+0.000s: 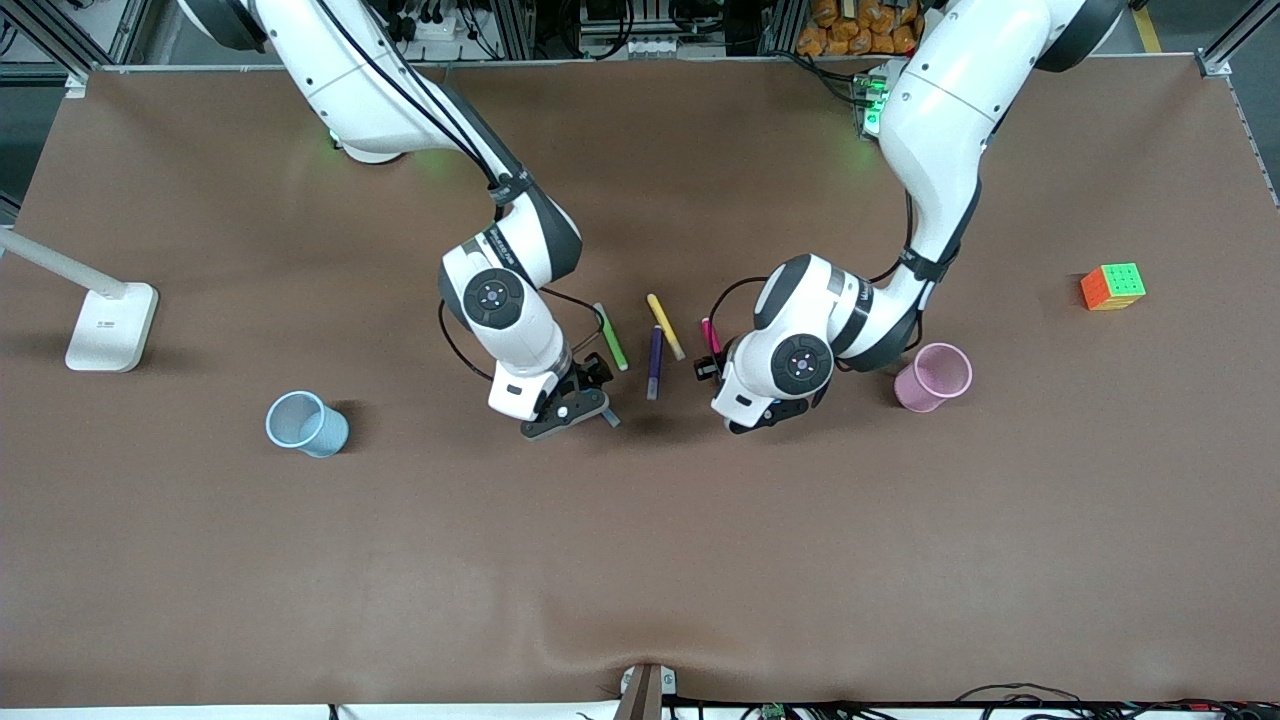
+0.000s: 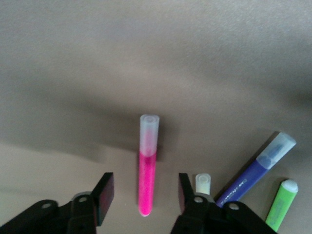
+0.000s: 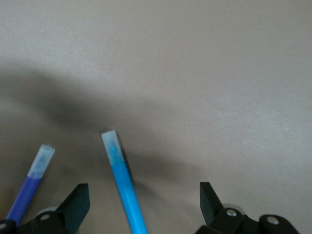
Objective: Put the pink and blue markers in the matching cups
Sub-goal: 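Close the left gripper on the pink marker while the right gripper grasps the blue marker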
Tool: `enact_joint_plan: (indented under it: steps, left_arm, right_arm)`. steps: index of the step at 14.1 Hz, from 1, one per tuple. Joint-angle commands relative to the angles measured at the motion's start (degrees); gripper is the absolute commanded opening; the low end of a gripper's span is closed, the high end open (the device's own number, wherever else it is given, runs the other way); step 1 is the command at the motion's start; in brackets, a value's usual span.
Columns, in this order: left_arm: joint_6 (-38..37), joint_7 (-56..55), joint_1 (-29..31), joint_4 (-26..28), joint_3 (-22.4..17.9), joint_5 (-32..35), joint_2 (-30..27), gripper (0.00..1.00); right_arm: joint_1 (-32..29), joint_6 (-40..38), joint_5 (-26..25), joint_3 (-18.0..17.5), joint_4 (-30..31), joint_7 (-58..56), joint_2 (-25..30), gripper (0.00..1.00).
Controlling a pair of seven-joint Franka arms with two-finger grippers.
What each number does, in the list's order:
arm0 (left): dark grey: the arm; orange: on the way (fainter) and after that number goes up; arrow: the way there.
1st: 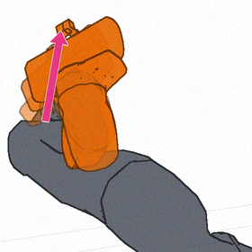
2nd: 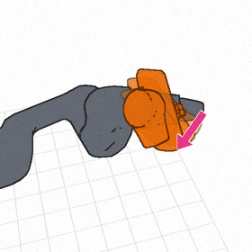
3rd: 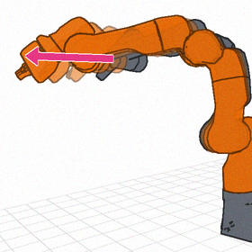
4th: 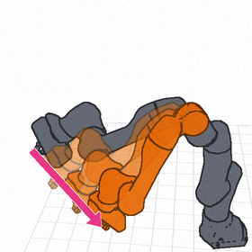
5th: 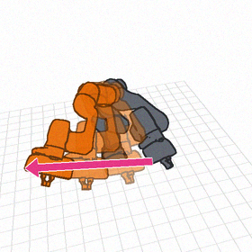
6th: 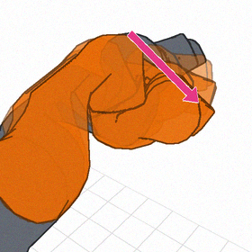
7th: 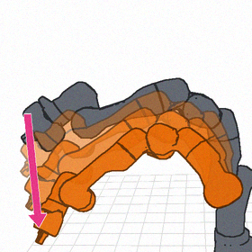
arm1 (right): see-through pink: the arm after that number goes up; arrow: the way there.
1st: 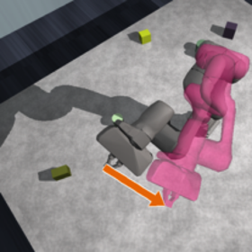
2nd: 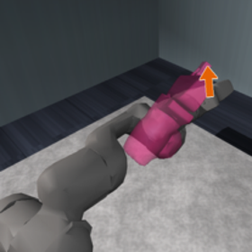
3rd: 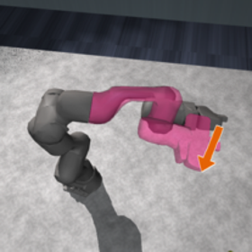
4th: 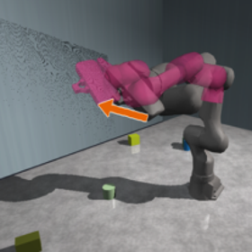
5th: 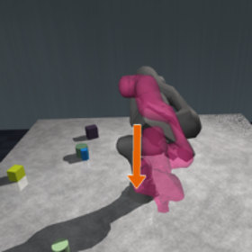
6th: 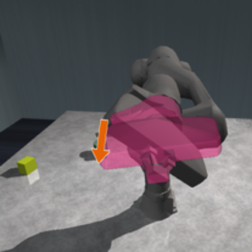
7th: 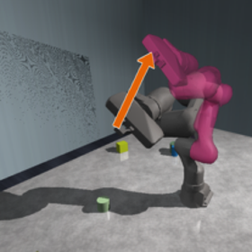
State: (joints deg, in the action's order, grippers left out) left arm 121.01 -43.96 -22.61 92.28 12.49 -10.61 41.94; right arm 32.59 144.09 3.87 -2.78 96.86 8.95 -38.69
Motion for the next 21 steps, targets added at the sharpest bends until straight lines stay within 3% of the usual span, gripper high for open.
enact_joint_plan:
  steps: [1,3,4,5,7,8,12,17,20,21]
  left_arm:
    - [3.8,-0.7,-1.0,-0.1,-0.3,-1.0,1.6,0.57]
    - [3.8,-0.7,-1.1,-0.1,-0.3,-1.0,1.7,0.56]
    - [3.8,-0.7,-1.2,-0.1,-0.4,-1.0,1.8,0.50]
    - [3.8,-0.7,-1.2,-0.1,-0.4,-1.0,1.8,0.39]
    - [3.7,-0.8,-1.0,0.3,-0.4,-1.0,1.7,0.07]
    - [3.6,-0.8,-0.8,0.9,-0.4,-1.0,1.7,0.00]
    - [3.6,-0.8,-0.6,2.0,-0.8,-0.9,1.7,0.00]
    - [3.4,-0.8,0.7,3.2,-1.0,-0.5,0.8,0.00]
    - [-1.7,-1.4,2.4,3.0,-2.1,0.8,-5.2,0.00]
    - [-2.7,-1.8,2.3,3.2,-2.6,4.2,-8.2,0.00]
  right_arm:
    - [1.3,0.5,-0.5,0.5,-3.0,2.5,-2.6,1.00]
    - [1.5,1.2,-0.5,0.5,-3.4,2.6,-3.4,0.95]
    - [1.9,2.1,-0.6,0.6,-3.4,2.6,-3.9,0.94]
    - [2.6,3.0,-0.6,0.7,-3.4,2.6,-4.4,0.86]
    - [2.8,4.3,-0.5,0.8,-3.5,2.7,-5.4,0.79]
    - [2.8,4.4,-0.6,0.8,-3.5,3.3,-5.9,0.78]
    - [3.4,6.4,-0.7,0.8,-4.1,5.3,-7.5,0.64]
    - [3.4,6.4,-0.7,0.8,-4.3,5.3,-7.6,0.33]
    - [3.4,6.4,-0.8,0.8,-4.3,5.3,-7.6,0.08]
    - [3.4,6.3,-0.9,0.8,-4.4,5.1,-7.6,0.00]
